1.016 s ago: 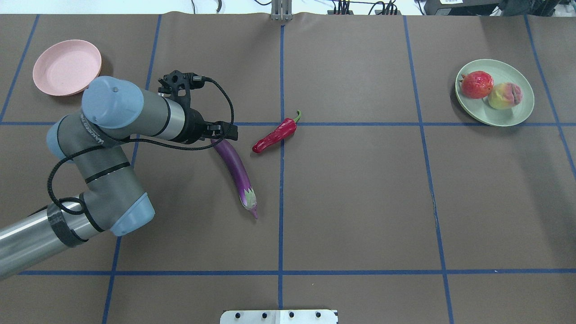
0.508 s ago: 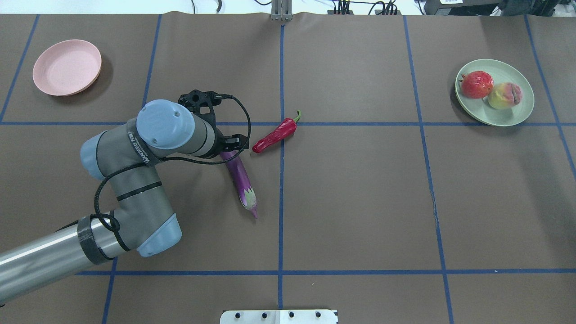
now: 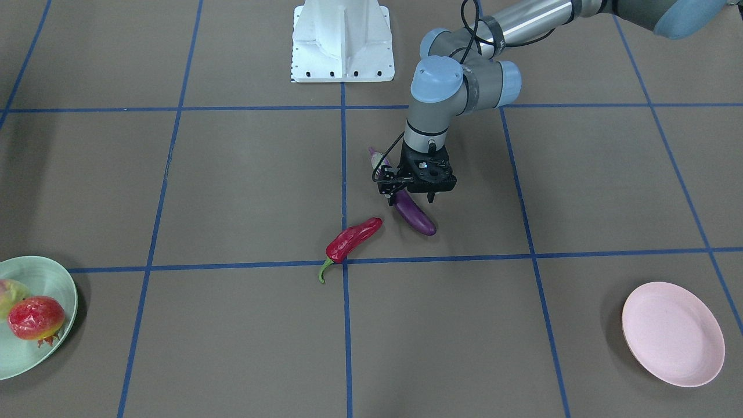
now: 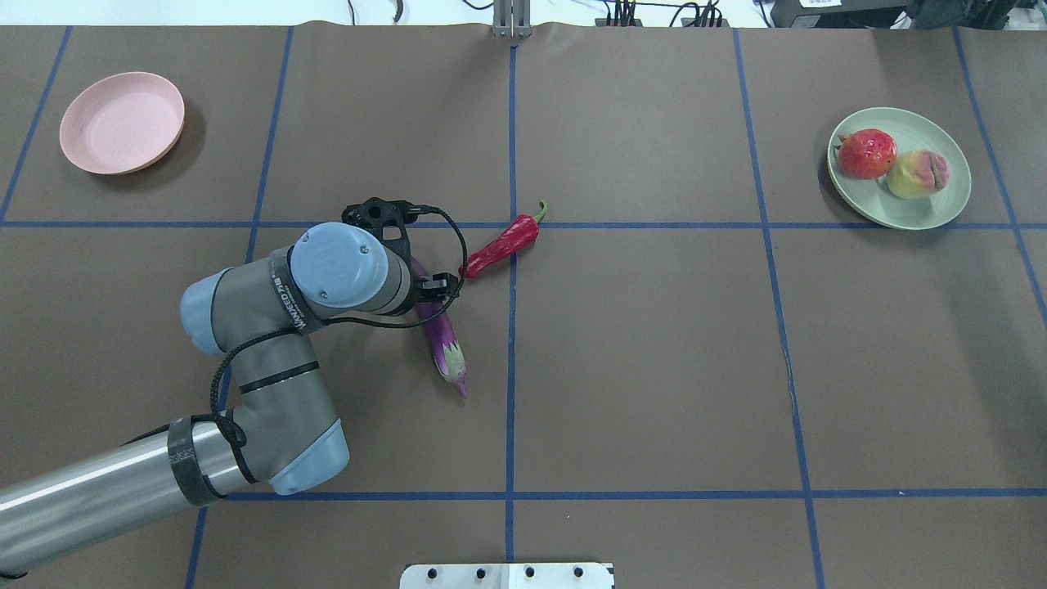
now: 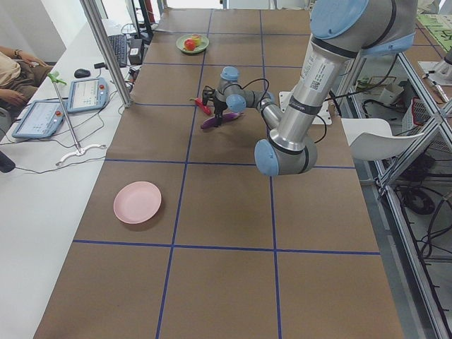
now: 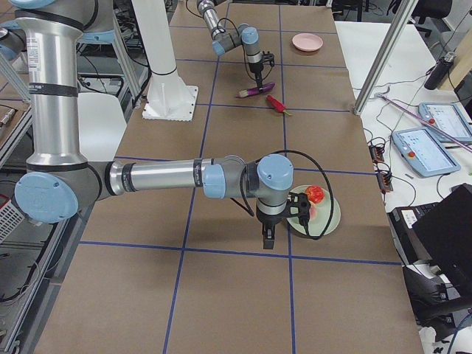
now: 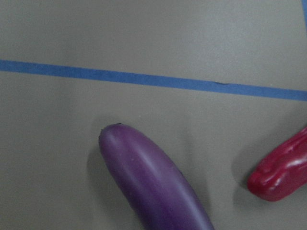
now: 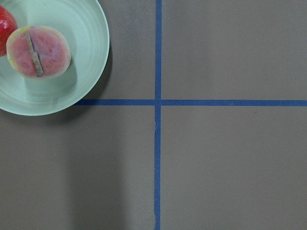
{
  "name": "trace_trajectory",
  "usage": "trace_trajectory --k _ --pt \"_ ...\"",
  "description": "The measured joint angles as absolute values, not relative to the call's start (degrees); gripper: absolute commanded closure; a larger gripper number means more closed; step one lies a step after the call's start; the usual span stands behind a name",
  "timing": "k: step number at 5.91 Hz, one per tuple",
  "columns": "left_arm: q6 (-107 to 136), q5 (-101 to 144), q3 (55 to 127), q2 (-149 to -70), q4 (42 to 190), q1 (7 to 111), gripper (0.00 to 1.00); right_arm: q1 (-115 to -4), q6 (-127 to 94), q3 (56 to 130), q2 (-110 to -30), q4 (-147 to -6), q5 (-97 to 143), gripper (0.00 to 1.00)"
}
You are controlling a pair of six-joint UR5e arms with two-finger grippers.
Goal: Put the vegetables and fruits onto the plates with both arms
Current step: 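Lower the left gripper onto the purple eggplant and grasp it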
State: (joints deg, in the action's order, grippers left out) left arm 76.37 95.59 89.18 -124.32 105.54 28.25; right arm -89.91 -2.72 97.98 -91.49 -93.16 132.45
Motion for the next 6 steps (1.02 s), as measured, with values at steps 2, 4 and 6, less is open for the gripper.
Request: trace_trajectory --k 2,4,6 --pt "77.3 94.1 89.0 -127.0 100.9 27.1 1.0 -89.9 -2.7 97.9 -91.5 -93.2 132.5 0.0" --pt "75.2 93.9 89.6 -128.1 98.8 27.4 1.0 -89.8 -2.8 97.9 -91.4 -93.2 132.5 0.0" --pt "58.1 96.8 89.8 -127.9 98.1 35.2 1.0 -89.4 -2.8 97.8 -91.5 -93.2 132.5 0.0"
